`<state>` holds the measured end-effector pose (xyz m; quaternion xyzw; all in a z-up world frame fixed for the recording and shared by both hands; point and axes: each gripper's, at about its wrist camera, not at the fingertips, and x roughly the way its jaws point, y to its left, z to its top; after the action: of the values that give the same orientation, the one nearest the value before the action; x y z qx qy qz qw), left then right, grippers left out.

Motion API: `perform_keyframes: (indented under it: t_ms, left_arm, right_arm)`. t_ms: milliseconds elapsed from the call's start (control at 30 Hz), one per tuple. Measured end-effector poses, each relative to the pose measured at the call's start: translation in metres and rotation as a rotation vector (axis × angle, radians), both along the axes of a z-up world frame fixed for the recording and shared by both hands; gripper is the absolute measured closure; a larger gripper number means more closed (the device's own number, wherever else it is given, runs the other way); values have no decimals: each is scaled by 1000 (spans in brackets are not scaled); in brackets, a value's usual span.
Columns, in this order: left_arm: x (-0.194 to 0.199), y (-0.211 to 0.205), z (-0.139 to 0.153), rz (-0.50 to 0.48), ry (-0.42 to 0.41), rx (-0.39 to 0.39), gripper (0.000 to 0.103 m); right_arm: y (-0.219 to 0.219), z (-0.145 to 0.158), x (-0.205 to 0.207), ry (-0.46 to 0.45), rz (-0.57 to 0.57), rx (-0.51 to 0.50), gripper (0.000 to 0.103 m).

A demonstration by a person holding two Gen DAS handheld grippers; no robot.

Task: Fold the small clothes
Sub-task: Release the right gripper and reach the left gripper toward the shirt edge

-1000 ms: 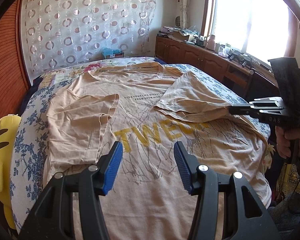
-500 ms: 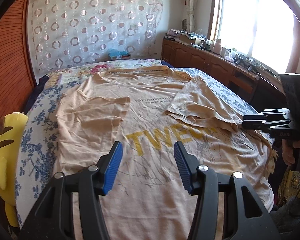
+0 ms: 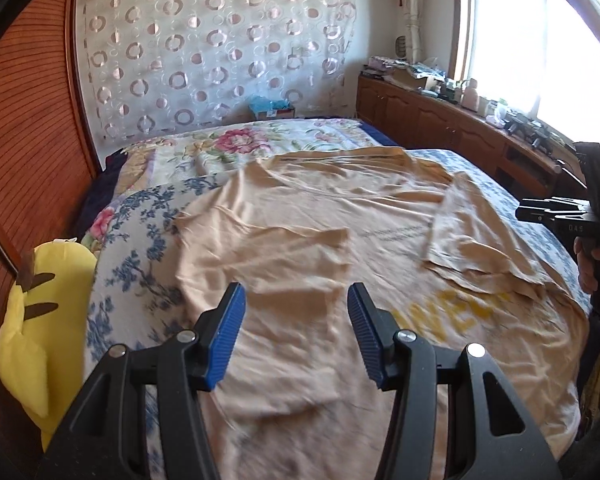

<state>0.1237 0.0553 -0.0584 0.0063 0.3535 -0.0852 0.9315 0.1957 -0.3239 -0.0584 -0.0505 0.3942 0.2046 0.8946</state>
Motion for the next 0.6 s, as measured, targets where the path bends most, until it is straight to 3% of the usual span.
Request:
perform_keyframes:
  t_ms: [433, 600]
  left_arm:
    - [69, 40, -20, 55, 103, -11, 51]
    - [90, 54, -23, 77, 133, -18, 51]
  right_arm:
    - [-5, -32, 80, 76, -20, -43, 51]
    - [-6, -36, 90, 91, -43, -15, 51]
